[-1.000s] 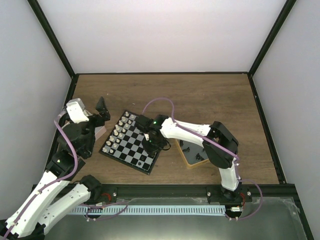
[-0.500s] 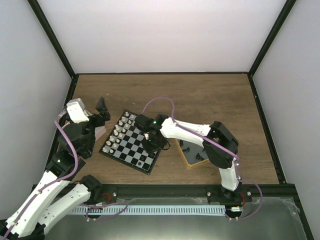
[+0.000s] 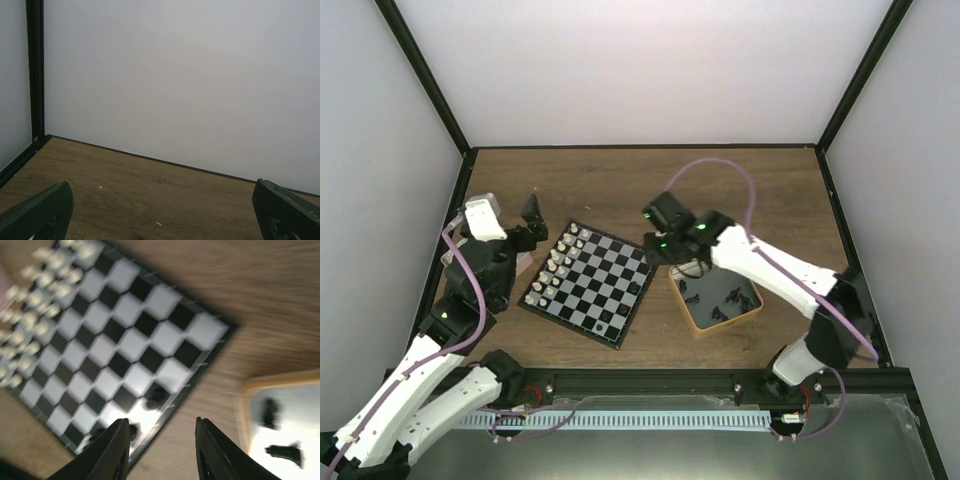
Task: Set up the chess pieces on the board
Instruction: Pick up the chess piece from the storage box.
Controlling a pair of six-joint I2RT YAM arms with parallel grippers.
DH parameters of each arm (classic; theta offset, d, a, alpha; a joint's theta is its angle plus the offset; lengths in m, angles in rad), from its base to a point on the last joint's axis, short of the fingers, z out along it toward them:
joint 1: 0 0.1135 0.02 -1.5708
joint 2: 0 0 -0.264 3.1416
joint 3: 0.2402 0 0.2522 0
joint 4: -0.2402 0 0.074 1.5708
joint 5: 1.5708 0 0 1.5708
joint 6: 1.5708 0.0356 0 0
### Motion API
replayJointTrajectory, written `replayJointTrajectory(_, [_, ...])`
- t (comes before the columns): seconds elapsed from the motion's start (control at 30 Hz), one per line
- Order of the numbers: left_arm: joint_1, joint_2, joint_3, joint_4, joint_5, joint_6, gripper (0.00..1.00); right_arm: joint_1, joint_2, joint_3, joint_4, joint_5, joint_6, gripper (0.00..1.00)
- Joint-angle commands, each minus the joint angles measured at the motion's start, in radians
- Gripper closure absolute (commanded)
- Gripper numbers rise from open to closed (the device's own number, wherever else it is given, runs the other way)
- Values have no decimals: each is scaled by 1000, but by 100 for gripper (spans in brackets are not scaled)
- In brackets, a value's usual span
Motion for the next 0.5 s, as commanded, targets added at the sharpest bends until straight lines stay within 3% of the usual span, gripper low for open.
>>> replayJointTrajectory(0.0, [2,10,-13,44,62,30,0,-147,-138,-171,45,105,128,63])
replayJointTrajectory(0.13, [3,35,-17,56,108,33,0,-259,-224,-343,88,69,160,63])
replayJointTrajectory(0.3, [2,62,-15,68,147,32,0,-313,-246,-486,179,52,197,65])
replayJointTrajectory(0.47, [3,75,-17,66,151,24,0,-374,-239,-597,401,73,27,65])
